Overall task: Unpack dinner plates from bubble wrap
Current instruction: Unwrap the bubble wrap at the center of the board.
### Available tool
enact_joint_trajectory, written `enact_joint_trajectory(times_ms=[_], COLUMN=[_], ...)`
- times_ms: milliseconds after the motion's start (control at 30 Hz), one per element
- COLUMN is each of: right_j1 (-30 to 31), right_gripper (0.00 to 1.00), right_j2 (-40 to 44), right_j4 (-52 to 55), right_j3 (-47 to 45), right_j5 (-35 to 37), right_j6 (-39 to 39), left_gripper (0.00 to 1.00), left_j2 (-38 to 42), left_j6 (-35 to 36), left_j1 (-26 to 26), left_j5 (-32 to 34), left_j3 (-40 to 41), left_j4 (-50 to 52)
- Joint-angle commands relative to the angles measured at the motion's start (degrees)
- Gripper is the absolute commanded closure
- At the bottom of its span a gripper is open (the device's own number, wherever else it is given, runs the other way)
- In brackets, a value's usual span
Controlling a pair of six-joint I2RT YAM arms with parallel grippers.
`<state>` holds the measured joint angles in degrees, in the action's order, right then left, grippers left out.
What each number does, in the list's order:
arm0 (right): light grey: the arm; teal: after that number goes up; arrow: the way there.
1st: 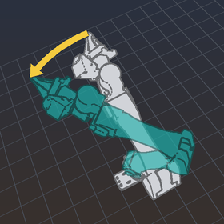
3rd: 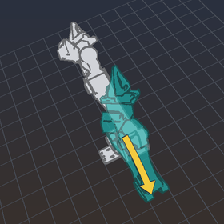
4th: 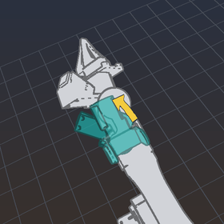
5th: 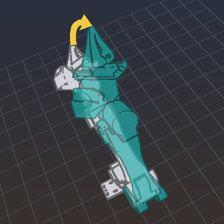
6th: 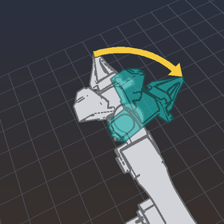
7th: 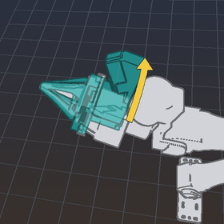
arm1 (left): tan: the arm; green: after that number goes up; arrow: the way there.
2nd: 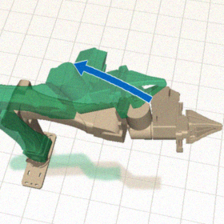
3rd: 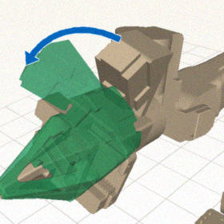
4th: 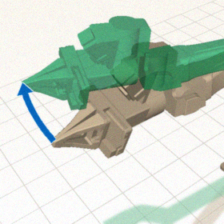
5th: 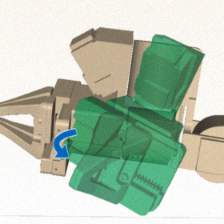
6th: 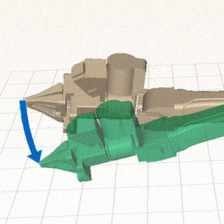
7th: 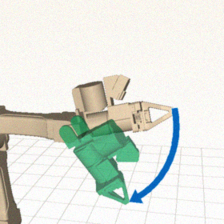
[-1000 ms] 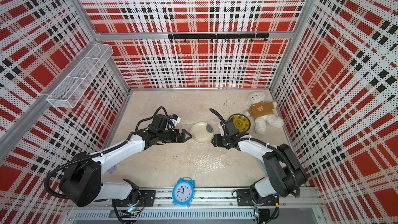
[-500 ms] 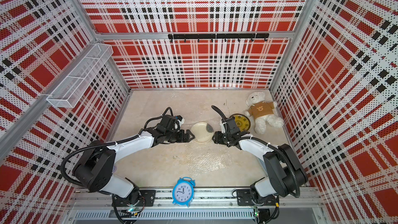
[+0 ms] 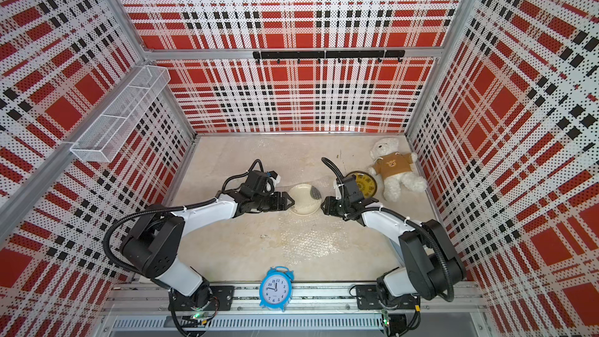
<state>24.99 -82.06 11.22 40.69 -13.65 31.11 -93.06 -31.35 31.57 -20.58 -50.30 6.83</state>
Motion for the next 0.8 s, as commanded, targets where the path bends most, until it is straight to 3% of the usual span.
enact_joint_trajectory(times_ms=[0,200,400,500,767], right_j1=[-0.38,-0.56,-0.54,-0.56,-0.64], right_gripper=[0.45,0.45,0.45,0.45,0.41], right_j2=[1.35,1.1,1.2,1.75,4.12], right_j4=[-2.21,-2.43,-3.05,-3.05,0.6], right_j3=[-0.22,-0.15,-0.77,-0.95,0.4], right_j5=[0.21,0.11,0.08,0.19,0.32], right_j6=[0.23,0.2,0.53,0.78,2.79], left_gripper=[0.25,0.39,0.77,0.89,0.95], left_j2=[-1.03,-0.9,-1.73,-2.13,-0.76], left_j6=[-0.74,-1.31,-2.17,-2.49,-4.31], left_j1=[-0.17,-0.28,-0.72,-0.77,-2.02], left_j5=[-0.26,0.27,0.11,-0.26,-0.35], left_j3=[-1.55,-1.1,-1.08,-1.53,-3.53], left_j4=[-1.82,-2.6,-4.62,-5.31,-6.02])
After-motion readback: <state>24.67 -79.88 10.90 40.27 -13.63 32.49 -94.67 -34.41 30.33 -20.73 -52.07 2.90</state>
